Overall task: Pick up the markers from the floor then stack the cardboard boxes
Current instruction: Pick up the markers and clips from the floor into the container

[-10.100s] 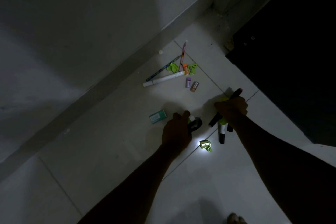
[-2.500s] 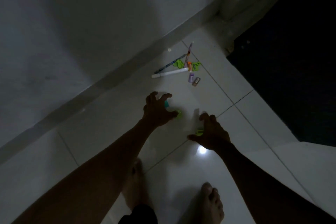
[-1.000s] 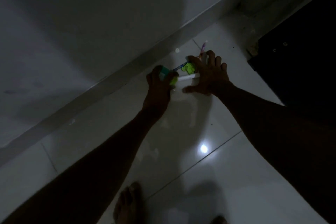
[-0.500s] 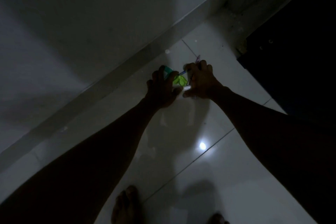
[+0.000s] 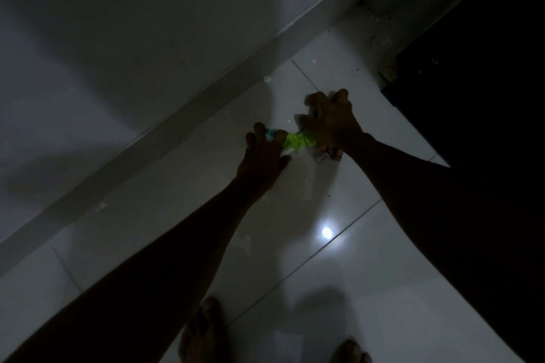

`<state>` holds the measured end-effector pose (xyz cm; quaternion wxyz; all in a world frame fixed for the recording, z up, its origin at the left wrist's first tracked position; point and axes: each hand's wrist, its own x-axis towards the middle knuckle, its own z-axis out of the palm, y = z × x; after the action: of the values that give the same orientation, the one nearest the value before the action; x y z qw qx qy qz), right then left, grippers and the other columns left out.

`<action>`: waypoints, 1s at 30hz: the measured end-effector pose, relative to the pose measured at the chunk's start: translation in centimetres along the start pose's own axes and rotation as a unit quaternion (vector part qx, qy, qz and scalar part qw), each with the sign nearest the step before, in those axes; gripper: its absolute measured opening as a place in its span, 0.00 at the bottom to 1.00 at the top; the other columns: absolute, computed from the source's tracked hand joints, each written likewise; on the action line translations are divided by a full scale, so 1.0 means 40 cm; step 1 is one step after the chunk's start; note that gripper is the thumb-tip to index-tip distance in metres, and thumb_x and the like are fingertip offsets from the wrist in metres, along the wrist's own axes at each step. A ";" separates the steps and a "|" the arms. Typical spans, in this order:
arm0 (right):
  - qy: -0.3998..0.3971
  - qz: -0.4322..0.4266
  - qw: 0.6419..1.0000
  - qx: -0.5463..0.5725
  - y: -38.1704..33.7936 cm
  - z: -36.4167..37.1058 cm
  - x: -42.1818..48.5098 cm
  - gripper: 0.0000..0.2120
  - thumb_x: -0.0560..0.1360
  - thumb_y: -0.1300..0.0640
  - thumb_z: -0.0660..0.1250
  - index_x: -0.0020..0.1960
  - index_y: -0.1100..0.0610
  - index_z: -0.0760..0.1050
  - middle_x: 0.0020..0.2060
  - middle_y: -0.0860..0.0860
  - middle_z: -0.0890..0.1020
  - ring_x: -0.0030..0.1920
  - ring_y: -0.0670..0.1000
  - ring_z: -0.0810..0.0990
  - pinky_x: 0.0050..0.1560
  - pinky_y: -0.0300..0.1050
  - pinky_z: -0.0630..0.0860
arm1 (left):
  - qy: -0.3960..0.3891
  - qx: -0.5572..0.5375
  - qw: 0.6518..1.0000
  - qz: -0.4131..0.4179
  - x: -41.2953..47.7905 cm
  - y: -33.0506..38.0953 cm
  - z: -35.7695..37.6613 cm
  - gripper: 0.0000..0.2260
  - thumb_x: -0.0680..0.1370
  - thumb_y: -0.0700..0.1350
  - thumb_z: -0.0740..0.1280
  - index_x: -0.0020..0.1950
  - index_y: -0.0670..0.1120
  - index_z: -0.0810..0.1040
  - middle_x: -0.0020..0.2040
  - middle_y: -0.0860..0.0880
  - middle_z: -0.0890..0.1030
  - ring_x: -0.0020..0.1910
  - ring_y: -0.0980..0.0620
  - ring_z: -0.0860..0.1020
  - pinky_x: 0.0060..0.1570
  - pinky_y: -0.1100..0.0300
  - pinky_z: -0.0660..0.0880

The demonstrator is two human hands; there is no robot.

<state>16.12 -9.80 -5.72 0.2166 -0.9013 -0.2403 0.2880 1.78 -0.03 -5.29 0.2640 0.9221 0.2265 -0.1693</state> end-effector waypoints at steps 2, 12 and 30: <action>0.007 0.012 1.000 -0.022 0.008 0.014 -0.003 0.25 0.71 0.48 0.72 0.63 0.58 0.70 0.63 0.62 0.63 0.64 0.62 0.64 0.62 0.50 0.67 | -0.013 -0.009 1.000 -0.019 -0.003 0.011 0.000 0.19 0.79 0.44 0.63 0.70 0.47 0.66 0.71 0.35 0.57 0.64 0.35 0.69 0.57 0.46 0.74; 0.035 0.077 0.996 0.033 0.011 0.026 -0.007 0.09 0.73 0.57 0.69 0.50 0.61 0.76 0.54 0.61 0.76 0.54 0.61 0.77 0.57 0.56 0.75 | -0.005 -0.050 0.996 -0.071 -0.023 0.040 -0.011 0.20 0.78 0.38 0.62 0.68 0.51 0.65 0.65 0.38 0.64 0.55 0.37 0.74 0.43 0.51 0.73; 0.150 0.130 0.962 0.187 0.025 -0.047 -0.074 0.13 0.77 0.67 0.54 0.60 0.60 0.69 0.58 0.62 0.76 0.57 0.59 0.75 0.54 0.48 0.71 | 0.109 -0.267 0.938 -0.190 -0.066 0.072 -0.029 0.19 0.72 0.36 0.65 0.62 0.48 0.78 0.56 0.43 0.82 0.56 0.43 0.79 0.50 0.61 0.72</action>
<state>15.46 -12.71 -3.61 0.3753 -0.9013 -0.0273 0.2147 1.22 -2.41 -2.03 0.4377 0.7702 0.4614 -0.0482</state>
